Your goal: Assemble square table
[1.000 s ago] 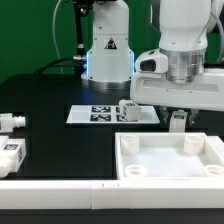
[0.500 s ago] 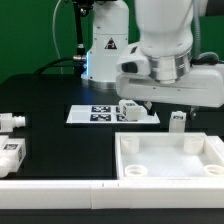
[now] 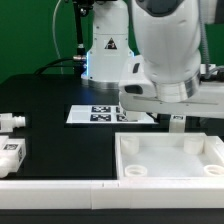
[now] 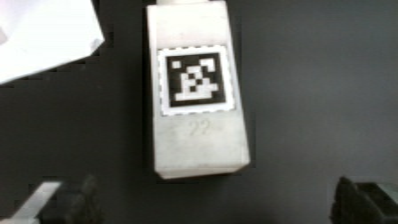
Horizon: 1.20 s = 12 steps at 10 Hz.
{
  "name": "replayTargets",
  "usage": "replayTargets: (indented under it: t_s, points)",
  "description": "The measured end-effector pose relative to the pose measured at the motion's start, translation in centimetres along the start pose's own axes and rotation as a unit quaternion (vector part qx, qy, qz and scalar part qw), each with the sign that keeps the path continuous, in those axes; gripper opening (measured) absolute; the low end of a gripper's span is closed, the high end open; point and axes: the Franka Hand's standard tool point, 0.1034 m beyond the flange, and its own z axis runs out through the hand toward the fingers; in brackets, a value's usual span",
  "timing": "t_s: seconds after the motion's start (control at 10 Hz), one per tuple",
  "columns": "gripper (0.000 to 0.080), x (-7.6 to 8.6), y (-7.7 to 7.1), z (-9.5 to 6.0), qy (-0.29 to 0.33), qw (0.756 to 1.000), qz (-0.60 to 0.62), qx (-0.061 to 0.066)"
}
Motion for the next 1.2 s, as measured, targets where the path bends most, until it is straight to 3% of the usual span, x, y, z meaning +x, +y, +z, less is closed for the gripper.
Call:
replayTargets:
  t_s: [0.1,0.3,0.5,0.9,1.2]
  points:
    - [0.0649,-0.4,0.4,0.2,-0.035,0.999,0.006,0.0]
    - [0.0649,0.1,0.5,0.1,-0.034,0.999,0.009,0.002]
    - [0.0649,-0.2,1.3,0.1,-0.08,0.996,0.03,0.006]
    - [0.0649,0.2,1.1,0.3,-0.098,0.994,0.047,0.003]
    - [0.0649,0.7,0.7,0.0,-0.099,0.992,-0.074,0.019]
